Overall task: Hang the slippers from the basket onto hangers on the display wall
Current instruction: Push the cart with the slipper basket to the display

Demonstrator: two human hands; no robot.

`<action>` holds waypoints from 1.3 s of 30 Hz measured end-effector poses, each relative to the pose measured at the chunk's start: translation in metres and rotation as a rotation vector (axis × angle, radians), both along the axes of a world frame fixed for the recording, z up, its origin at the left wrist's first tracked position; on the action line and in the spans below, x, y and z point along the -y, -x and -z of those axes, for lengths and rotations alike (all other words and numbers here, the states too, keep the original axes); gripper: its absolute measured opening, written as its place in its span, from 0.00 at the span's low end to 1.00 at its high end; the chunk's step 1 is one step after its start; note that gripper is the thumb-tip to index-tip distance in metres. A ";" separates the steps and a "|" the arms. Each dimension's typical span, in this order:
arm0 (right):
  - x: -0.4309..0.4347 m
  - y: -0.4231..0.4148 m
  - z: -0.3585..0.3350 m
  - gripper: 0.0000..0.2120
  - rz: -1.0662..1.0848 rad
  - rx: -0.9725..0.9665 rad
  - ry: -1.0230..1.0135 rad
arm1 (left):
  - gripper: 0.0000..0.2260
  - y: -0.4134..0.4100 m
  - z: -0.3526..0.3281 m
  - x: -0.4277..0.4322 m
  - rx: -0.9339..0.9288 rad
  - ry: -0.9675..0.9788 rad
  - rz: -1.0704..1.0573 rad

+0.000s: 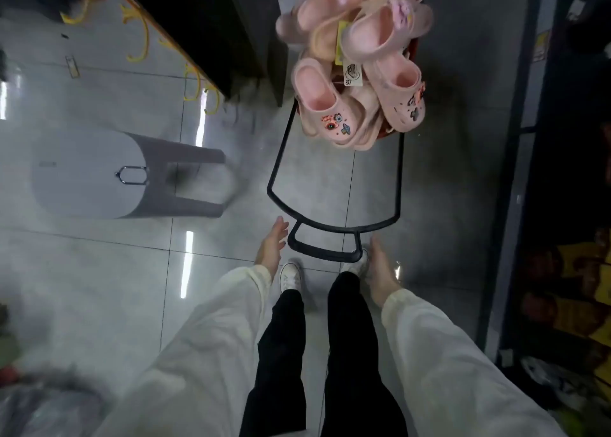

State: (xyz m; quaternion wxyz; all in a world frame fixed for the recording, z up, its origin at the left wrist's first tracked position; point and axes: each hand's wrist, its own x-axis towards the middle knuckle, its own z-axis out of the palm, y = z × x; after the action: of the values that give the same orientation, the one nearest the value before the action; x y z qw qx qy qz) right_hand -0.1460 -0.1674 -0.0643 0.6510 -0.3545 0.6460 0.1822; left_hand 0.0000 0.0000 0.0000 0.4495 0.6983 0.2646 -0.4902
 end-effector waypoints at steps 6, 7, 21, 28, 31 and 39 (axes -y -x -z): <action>-0.005 -0.018 -0.020 0.28 -0.018 0.042 0.005 | 0.20 0.004 0.006 0.003 -0.028 0.034 0.005; -0.006 -0.019 -0.025 0.25 -0.042 0.043 0.015 | 0.21 0.004 0.007 0.003 -0.022 0.037 0.024; -0.021 -0.020 -0.073 0.22 -0.889 -0.071 0.298 | 0.27 0.019 0.000 -0.005 0.189 -0.098 0.802; -0.039 0.015 -0.103 0.20 -0.917 -0.032 0.275 | 0.18 0.049 -0.014 -0.022 0.414 -0.239 1.272; -0.050 0.030 -0.116 0.20 -0.929 -0.027 0.279 | 0.19 0.066 -0.023 -0.034 0.440 -0.253 1.321; -0.087 0.055 -0.144 0.29 -0.932 0.006 0.309 | 0.26 0.090 -0.060 -0.075 0.506 -0.243 1.268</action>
State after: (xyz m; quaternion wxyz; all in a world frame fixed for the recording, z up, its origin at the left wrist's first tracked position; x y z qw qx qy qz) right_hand -0.2013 -0.0802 0.0799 0.4420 -0.6988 0.4361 0.3551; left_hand -0.0900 0.0748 0.0596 0.0429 0.8564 -0.2544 -0.4473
